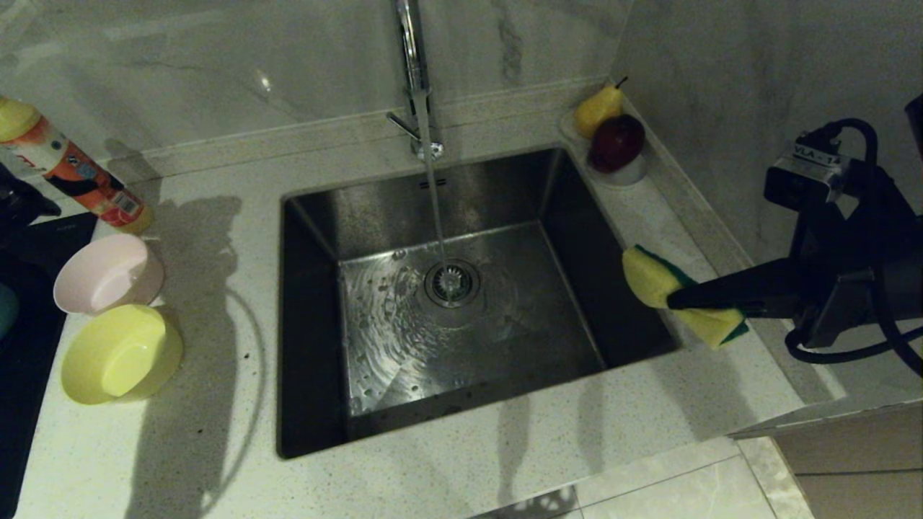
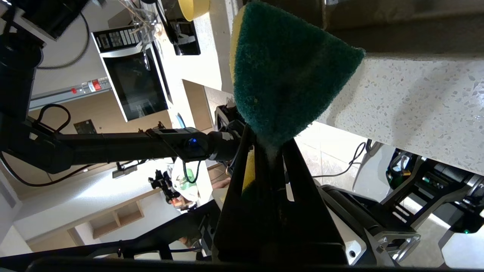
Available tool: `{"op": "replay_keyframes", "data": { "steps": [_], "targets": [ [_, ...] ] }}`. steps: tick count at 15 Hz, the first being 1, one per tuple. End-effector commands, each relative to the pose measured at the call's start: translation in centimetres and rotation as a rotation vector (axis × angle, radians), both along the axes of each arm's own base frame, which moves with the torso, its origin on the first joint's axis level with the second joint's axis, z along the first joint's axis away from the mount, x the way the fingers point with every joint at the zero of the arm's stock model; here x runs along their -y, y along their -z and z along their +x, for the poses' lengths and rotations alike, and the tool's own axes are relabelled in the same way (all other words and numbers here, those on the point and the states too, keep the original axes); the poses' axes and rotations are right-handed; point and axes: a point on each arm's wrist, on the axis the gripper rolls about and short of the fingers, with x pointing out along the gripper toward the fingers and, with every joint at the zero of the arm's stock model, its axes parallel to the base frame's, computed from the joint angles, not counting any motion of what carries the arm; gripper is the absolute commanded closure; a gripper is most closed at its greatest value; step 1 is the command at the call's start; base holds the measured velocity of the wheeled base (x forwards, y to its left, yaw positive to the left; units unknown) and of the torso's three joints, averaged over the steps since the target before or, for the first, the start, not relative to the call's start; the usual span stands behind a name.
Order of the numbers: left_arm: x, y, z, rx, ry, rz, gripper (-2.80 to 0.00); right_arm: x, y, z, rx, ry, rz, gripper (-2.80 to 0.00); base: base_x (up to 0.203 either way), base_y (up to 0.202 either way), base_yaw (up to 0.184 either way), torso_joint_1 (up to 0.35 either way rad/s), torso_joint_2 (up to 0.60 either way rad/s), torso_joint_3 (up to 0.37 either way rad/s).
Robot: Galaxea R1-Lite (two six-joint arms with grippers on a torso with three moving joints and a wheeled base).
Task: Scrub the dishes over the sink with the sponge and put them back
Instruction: Place the bowl on the table, then put down the sponge
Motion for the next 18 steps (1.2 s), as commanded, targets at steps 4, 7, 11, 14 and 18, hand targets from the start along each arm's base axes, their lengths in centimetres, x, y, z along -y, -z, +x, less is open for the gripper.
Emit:
{"op": "replay_keyframes", "data": {
  "steps": [4, 7, 11, 14, 18],
  "targets": [
    [5.5, -1.2, 3.7, 0.167, 0.336, 0.346, 0.0, 0.7, -1.2, -1.0, 0.056, 0.067, -0.009, 0.0, 0.0, 0.0, 0.0, 0.0, 0.0, 0.0],
    [8.4, -1.0, -1.2, 0.227, 0.489, 0.48, 0.0, 1.2, -1.2, -0.8, 0.062, 0.125, -0.032, 0.0, 0.0, 0.0, 0.0, 0.0, 0.0, 0.0],
    [7.9, -0.4, -11.5, 0.351, 0.481, 0.599, 0.0, 1.5, -1.2, -0.8, 0.062, 0.137, -0.033, 0.0, 0.0, 0.0, 0.0, 0.0, 0.0, 0.0],
    [6.4, 1.2, -17.6, 0.42, 0.314, 0.608, 0.0, 1.5, -1.1, -0.8, 0.061, 0.139, -0.035, 0.0, 0.0, 0.0, 0.0, 0.0, 0.0, 0.0],
    [5.6, 8.0, -22.9, 0.419, 0.197, 0.615, 0.0, 1.5, -0.9, -0.8, 0.055, 0.16, -0.051, 0.0, 0.0, 0.0, 0.0, 0.0, 0.0, 0.0]
  ]
}}
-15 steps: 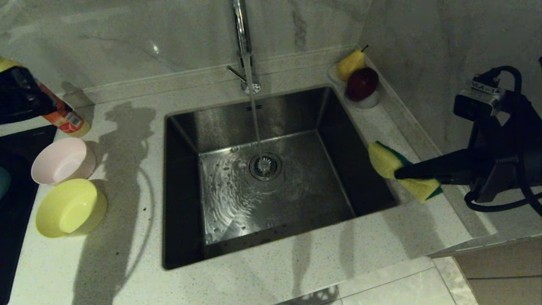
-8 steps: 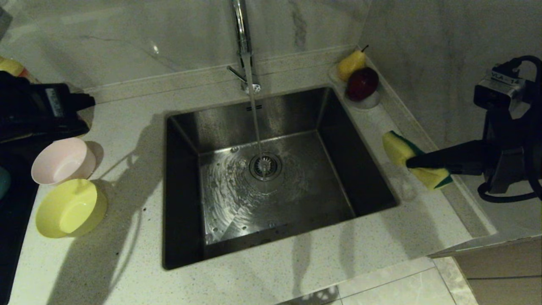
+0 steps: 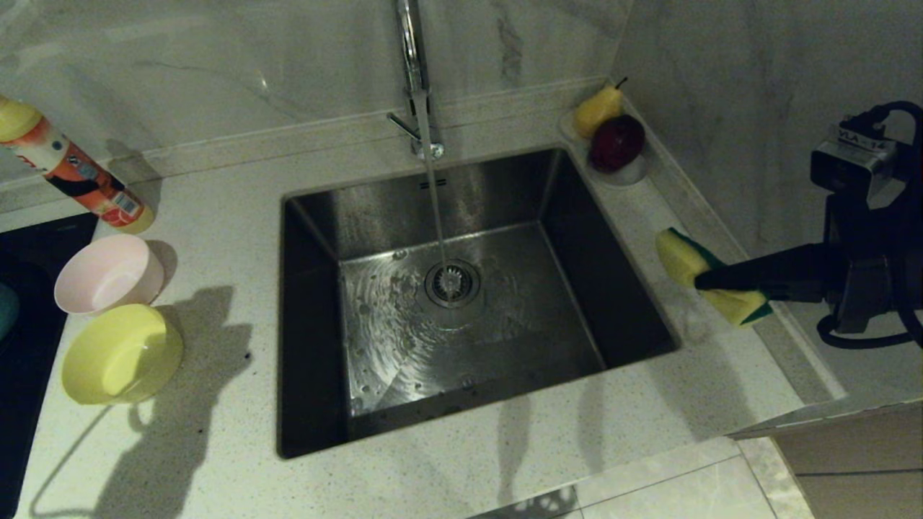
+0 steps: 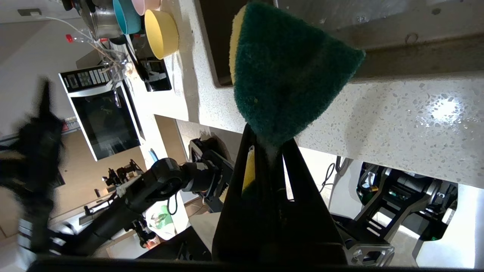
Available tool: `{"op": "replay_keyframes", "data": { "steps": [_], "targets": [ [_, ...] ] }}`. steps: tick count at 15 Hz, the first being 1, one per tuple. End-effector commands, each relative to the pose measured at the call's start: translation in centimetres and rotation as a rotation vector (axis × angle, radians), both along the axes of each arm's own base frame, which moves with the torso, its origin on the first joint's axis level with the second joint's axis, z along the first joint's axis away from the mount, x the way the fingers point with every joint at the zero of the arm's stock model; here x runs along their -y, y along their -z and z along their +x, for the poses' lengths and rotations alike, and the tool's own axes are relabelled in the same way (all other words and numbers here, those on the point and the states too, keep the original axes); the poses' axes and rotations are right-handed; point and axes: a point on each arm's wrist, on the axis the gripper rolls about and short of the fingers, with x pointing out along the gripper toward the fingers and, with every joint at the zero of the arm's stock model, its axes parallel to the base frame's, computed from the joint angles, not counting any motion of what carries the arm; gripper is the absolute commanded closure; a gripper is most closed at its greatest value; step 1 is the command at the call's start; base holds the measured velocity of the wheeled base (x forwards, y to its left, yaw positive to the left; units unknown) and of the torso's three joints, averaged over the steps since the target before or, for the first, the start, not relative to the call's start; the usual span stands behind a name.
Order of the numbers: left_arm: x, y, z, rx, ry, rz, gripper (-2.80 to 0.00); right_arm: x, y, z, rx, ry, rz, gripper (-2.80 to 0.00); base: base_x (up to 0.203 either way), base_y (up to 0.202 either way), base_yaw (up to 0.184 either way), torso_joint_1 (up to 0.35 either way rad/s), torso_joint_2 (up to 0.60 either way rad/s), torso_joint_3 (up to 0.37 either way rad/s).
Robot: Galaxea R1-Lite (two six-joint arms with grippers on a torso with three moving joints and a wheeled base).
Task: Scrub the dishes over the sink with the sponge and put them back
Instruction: Put down the sponge
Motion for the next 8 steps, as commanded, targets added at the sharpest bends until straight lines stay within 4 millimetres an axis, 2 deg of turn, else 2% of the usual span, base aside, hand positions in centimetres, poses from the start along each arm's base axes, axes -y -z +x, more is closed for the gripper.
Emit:
{"op": "replay_keyframes", "data": {
  "steps": [1, 5, 8],
  "targets": [
    [-0.4, 5.0, -4.2, 0.064, -0.039, -0.015, 0.0, 0.0, -0.1, -0.1, 0.001, -0.003, 0.004, 0.0, 0.0, 0.0, 0.0, 0.0, 0.0, 0.0],
    [-0.3, 11.9, -5.0, 0.009, -0.042, -0.028, 0.0, -0.2, 0.0, 0.1, -0.001, -0.012, 0.002, 0.0, 0.0, 0.0, 0.0, 0.0, 0.0, 0.0],
    [0.0, 16.7, -5.1, -0.03, 0.075, -0.014, 0.0, 0.0, -0.1, -0.5, 0.009, -0.012, 0.003, 0.0, 0.0, 0.0, 0.0, 0.0, 0.0, 0.0]
  ]
}}
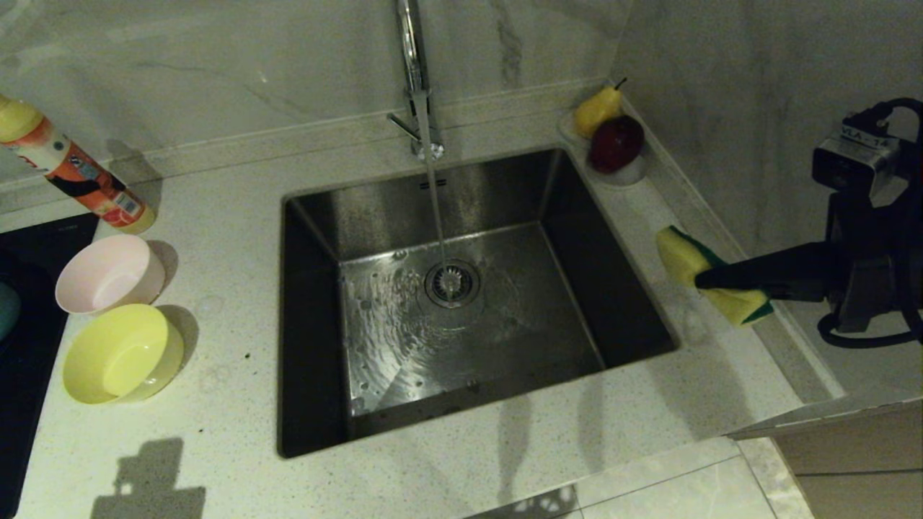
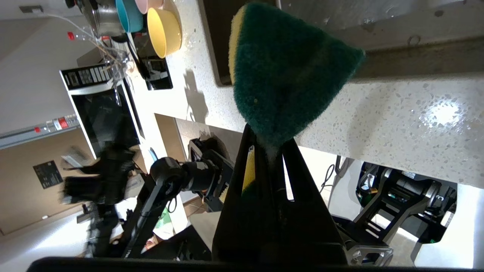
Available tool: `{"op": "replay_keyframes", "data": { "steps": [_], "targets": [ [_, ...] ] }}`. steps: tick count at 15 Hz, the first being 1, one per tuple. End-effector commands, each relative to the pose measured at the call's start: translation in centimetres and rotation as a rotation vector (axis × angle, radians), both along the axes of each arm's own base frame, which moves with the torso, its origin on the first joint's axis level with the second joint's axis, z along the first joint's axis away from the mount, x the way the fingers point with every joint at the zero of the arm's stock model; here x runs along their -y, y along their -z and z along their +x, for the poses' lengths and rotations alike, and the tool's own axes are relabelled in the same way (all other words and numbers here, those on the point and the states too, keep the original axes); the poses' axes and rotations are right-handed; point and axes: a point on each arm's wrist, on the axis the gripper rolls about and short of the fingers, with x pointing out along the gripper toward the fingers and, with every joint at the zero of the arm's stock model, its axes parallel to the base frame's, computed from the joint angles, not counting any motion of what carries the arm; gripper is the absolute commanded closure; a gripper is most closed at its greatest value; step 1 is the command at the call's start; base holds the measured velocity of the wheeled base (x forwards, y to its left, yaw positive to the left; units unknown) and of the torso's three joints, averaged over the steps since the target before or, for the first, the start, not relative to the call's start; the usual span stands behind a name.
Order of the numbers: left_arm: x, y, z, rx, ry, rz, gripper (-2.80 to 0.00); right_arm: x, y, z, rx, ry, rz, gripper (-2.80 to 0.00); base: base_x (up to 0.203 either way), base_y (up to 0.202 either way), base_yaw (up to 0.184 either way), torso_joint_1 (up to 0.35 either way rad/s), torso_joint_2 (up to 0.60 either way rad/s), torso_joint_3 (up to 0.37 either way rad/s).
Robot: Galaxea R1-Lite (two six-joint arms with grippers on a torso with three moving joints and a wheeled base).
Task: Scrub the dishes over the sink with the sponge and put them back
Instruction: Put down the sponge
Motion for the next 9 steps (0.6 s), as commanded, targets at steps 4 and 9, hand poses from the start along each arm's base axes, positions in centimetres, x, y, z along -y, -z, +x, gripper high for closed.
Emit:
{"op": "replay_keyframes", "data": {
  "steps": [4, 9],
  "targets": [
    [0.2, 5.4, 0.1, 0.013, 0.077, -0.029, 0.0, 0.1, 0.4, -0.6, 0.024, -0.013, -0.01, 0.0, 0.0, 0.0, 0.0, 0.0, 0.0, 0.0],
    [0.4, 6.0, 0.3, -0.005, 0.138, -0.005, 0.0, 0.4, 0.3, -0.6, 0.1, 0.048, -0.094, 0.0, 0.0, 0.0, 0.0, 0.0, 0.0, 0.0]
  ]
}}
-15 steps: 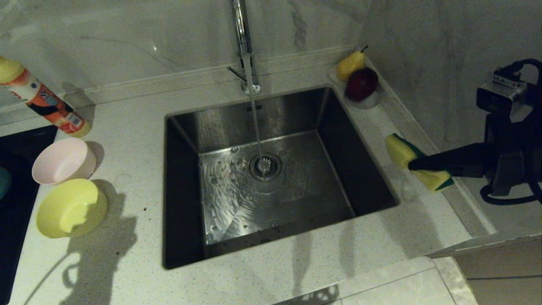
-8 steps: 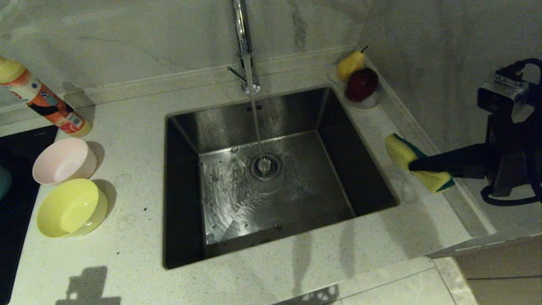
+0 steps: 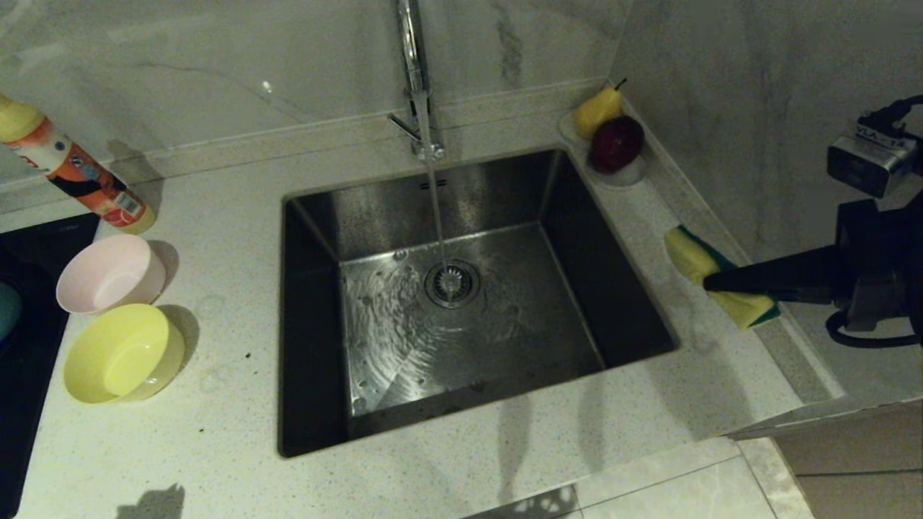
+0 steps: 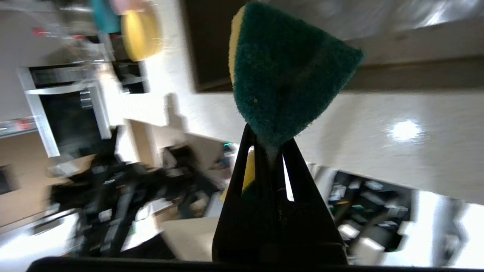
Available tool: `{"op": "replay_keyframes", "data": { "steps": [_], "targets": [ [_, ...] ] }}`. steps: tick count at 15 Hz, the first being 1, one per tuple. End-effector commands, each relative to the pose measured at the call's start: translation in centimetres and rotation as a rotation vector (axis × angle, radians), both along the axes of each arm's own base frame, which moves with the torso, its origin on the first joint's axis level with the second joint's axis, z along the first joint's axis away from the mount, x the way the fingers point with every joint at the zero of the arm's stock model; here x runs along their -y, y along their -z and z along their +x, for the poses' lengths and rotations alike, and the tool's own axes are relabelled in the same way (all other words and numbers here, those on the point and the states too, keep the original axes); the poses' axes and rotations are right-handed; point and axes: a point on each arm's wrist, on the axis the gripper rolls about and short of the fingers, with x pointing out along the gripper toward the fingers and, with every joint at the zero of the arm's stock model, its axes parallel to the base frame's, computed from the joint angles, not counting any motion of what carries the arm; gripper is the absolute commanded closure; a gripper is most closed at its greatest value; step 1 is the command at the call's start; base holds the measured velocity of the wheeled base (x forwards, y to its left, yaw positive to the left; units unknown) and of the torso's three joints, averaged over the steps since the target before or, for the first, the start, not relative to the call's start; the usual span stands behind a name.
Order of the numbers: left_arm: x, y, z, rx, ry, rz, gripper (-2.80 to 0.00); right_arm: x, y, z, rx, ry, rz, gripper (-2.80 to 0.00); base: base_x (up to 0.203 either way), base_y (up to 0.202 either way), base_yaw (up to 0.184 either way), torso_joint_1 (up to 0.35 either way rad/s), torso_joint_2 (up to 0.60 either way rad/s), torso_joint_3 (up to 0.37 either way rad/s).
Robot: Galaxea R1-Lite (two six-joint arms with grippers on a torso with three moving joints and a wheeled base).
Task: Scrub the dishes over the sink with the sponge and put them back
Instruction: Put down the sponge
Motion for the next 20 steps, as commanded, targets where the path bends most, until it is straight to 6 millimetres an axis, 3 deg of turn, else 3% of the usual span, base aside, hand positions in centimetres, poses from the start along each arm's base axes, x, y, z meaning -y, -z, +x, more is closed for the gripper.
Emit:
{"op": "replay_keyframes", "data": {
  "steps": [1, 10, 11, 14, 20],
  "targets": [
    [0.0, 1.1, 0.3, -0.04, -0.001, -0.001, 0.0, 0.1, 0.1, -0.2, 0.015, 0.017, -0.023, 0.0, 0.0, 0.0, 0.0, 0.0, 0.0, 0.0],
    [0.0, 1.1, 0.3, -0.04, -0.001, -0.009, 0.0, 0.6, 0.4, -1.2, 0.082, 0.053, -0.107, 0.0, 0.0, 0.0, 0.0, 0.0, 0.0, 0.0],
    [0.0, 1.1, 0.3, -0.04, -0.001, -0.009, 0.0, 0.7, 1.0, -1.4, 0.103, 0.061, -0.164, 0.0, 0.0, 0.0, 0.0, 0.0, 0.0, 0.0],
    [0.0, 1.1, 0.3, -0.04, -0.001, -0.009, 0.0, 1.0, 5.6, -1.6, 0.122, 0.079, -0.404, 0.0, 0.0, 0.0, 0.0, 0.0, 0.0, 0.0],
    [0.0, 1.1, 0.3, -0.04, -0.001, -0.009, 0.0, 0.3, 10.0, -1.3, 0.215, 0.161, -0.588, 0.0, 0.0, 0.0, 0.0, 0.0, 0.0, 0.0]
  ]
}}
